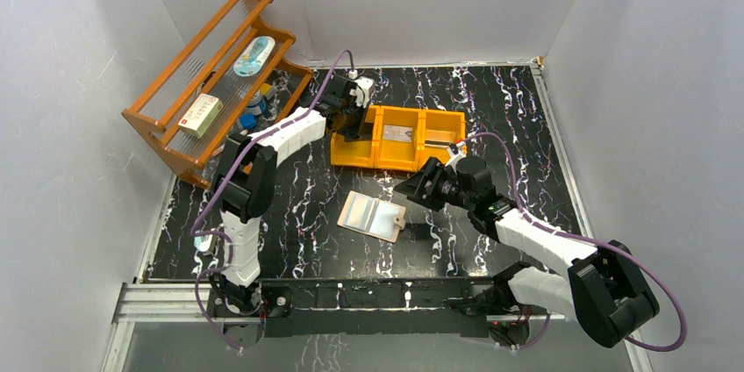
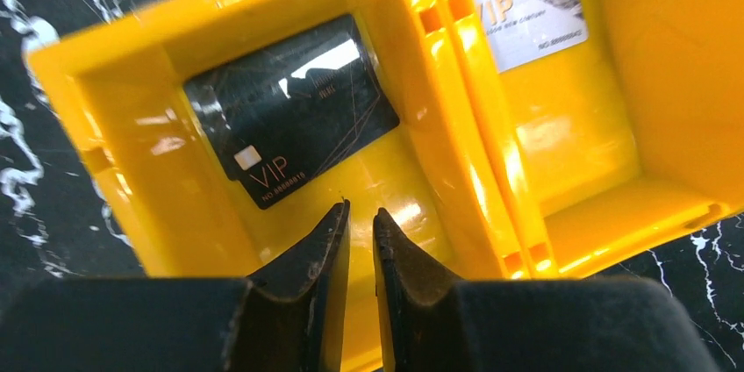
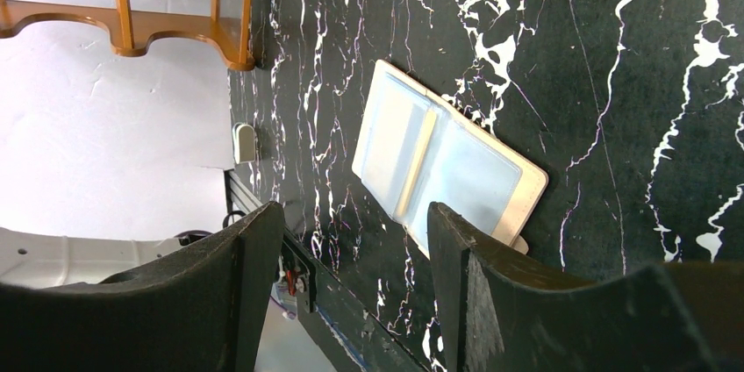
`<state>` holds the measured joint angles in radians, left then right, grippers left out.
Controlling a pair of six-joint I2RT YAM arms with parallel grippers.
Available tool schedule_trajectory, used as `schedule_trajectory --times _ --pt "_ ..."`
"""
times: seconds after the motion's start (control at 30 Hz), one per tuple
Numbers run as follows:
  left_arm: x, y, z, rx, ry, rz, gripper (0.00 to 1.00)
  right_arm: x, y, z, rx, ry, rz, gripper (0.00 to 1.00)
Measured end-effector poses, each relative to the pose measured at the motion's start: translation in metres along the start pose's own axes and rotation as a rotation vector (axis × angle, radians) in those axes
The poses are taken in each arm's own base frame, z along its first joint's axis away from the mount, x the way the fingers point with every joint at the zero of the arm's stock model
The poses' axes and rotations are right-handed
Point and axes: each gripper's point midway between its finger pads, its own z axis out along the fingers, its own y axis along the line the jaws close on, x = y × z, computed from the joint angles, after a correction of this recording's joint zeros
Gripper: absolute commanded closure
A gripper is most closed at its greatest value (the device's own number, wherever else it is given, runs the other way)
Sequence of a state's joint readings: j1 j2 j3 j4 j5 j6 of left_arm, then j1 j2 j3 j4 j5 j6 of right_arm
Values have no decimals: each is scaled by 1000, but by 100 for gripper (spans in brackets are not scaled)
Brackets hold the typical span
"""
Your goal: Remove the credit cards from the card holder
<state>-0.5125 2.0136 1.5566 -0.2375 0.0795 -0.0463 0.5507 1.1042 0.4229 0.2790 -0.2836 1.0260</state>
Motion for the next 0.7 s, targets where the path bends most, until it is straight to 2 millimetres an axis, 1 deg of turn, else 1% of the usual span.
schedule_trajectory --times 0.1,0.2,0.3,0.4,0.6,0.7 --pt "16 0 9 -5 57 -42 86 0 0 0 0 0 1 31" --pt "24 2 11 -25 90 -72 86 0 0 0 0 0 4 31" --pt "27 7 14 -53 103 -85 84 0 0 0 0 0 9 30" --pt "29 11 20 -78 113 -91 84 0 0 0 1 0 11 30" --pt "42 20 35 -125 147 -99 82 1 -2 1 9 4 18 30" --pt "42 21 36 -133 147 -100 82 1 -2 1 9 4 18 30"
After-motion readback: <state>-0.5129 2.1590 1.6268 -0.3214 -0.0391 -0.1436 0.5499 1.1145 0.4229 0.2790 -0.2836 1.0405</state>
